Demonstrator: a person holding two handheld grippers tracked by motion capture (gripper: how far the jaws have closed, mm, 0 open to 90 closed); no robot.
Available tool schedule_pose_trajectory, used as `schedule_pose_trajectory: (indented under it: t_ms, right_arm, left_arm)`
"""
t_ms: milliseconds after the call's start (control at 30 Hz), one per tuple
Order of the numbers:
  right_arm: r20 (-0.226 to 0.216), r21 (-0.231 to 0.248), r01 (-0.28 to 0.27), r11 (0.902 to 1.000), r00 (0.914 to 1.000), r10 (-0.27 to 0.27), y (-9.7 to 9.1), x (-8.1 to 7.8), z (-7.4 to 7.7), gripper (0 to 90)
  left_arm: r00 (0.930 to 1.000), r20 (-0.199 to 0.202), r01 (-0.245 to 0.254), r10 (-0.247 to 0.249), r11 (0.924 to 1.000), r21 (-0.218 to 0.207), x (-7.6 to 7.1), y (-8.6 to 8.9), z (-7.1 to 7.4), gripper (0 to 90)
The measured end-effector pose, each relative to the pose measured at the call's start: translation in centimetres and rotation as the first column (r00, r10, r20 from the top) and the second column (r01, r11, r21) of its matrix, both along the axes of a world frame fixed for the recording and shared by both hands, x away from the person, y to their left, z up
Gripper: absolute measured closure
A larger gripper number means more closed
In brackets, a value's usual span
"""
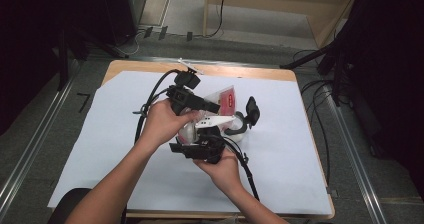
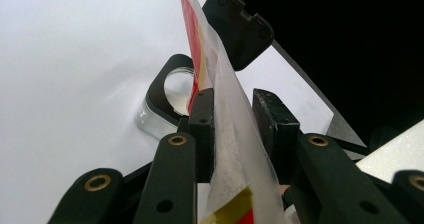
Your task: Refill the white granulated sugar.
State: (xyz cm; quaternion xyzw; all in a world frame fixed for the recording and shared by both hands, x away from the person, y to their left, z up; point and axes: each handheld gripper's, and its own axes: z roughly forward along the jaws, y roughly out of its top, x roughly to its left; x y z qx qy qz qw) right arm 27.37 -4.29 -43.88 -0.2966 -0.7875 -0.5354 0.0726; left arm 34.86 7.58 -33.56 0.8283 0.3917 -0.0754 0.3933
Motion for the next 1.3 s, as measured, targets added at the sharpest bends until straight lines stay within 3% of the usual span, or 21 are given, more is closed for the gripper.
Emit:
schedule_pose_trajectory:
  t_ms: [1300]
  right_arm:
    - [-0.006, -0.001, 0.002, 1.0000, 1.0000, -0.002, -0.09, 0.03, 0.18, 61.6]
  left_arm:
    - [0.9999, 0.011, -0.010, 0.011, 0.9998, -0.014, -0.12, -0.15, 0.12, 71.7]
